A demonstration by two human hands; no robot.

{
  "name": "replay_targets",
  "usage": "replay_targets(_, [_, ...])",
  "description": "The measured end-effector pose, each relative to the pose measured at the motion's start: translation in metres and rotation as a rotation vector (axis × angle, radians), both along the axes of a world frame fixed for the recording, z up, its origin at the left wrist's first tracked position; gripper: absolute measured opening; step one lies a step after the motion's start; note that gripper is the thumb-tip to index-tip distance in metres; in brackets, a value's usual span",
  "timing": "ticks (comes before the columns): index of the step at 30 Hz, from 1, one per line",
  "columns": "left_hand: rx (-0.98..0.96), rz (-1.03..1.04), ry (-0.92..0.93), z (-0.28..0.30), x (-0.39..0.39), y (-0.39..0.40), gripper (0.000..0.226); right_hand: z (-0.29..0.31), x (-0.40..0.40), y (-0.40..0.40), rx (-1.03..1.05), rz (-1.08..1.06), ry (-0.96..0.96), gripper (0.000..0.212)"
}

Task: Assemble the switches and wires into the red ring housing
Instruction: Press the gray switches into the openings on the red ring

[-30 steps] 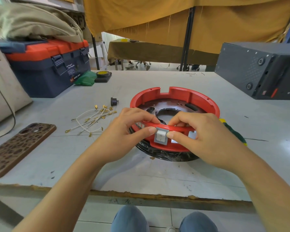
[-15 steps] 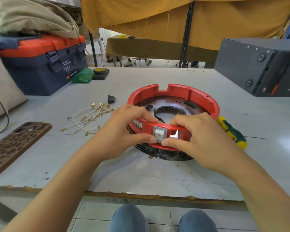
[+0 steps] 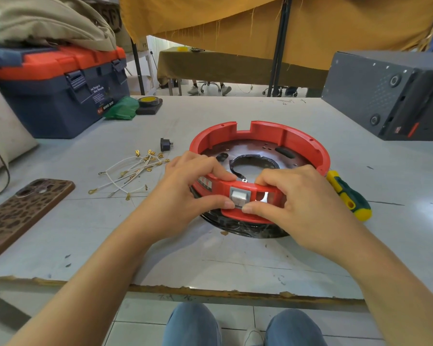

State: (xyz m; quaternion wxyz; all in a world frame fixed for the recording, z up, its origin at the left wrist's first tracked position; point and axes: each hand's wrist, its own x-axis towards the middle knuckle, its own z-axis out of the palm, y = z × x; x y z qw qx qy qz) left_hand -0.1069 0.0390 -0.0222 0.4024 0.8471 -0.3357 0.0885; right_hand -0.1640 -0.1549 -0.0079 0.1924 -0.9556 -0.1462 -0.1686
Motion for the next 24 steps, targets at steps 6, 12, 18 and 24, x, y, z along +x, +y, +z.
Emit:
replay_targets(6, [-0.027,-0.069,0.015,0.001,0.000,0.004,0.025,0.004,-0.002,-0.003,0.054,0.037,0.052,0.043])
replay_targets(12, [-0.090,-0.012,0.032,-0.002,-0.001,-0.002,0.010,0.003,-0.003,0.002,0.062,0.011,-0.028,0.038])
replay_targets(18, [-0.071,0.014,0.029,0.001,-0.004,-0.002,0.018,0.005,-0.004,0.001,0.010,0.005,-0.026,0.039])
replay_targets(24, [-0.040,-0.076,0.001,0.010,-0.005,0.004,0.020,0.025,-0.003,-0.017,0.123,0.182,0.225,0.046])
